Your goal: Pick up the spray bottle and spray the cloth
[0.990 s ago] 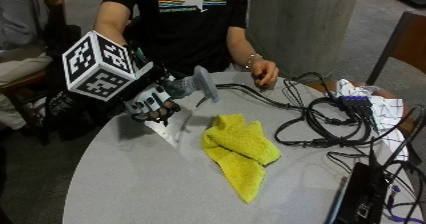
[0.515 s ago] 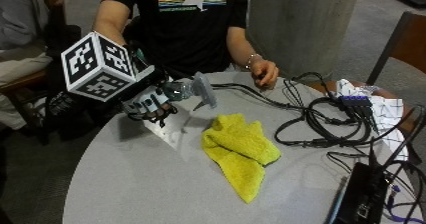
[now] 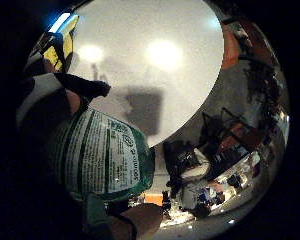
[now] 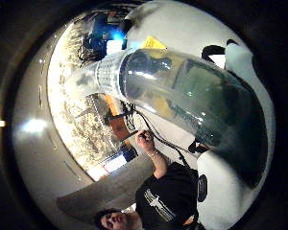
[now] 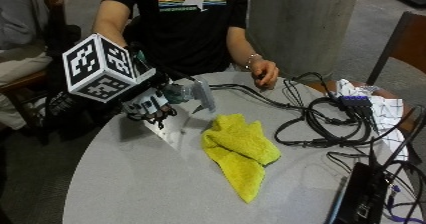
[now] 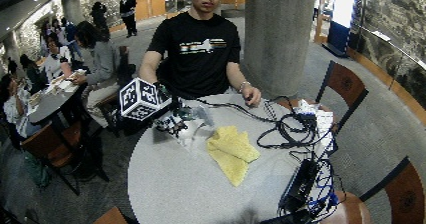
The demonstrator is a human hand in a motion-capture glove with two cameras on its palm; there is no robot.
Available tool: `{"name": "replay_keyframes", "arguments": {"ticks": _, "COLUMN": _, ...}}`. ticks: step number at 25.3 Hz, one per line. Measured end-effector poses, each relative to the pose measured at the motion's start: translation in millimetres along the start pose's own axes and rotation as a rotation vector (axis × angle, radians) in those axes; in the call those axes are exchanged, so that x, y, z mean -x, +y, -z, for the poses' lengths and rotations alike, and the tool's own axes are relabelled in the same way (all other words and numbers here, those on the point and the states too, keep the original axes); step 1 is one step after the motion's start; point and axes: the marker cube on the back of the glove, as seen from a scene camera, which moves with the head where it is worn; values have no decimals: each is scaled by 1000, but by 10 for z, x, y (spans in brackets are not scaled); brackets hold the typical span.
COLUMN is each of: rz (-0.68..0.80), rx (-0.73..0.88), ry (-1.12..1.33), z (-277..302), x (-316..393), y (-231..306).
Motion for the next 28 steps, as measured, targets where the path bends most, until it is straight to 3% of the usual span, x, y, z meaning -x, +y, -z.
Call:
{"name": "replay_keyframes", "arguments": {"ticks": 7, "rz": 94, "rx": -90, "ry": -57, "z": -29, "x": 74, "y": 63}}
{"name": "replay_keyframes", "arguments": {"ticks": 13, "rz": 377, "rx": -346, "ry": -314, "z": -165, "x": 405, "y": 345}}
{"name": "replay_keyframes", "arguments": {"ticks": 19, "rz": 655, "rx": -477, "ry": -643, "z": -619, "x": 1162, "y": 556}}
{"name": "replay_keyframes", "arguments": {"ticks": 24, "rz": 811, "rx": -386, "ry": -730, "z": -1257, "x": 1688, "y": 585}}
{"name": "replay_keyframes", "arguments": {"ticks": 28, "rz": 823, "rx": -308, "ry": -725, "z": -1630, "x": 1976, "y": 521}}
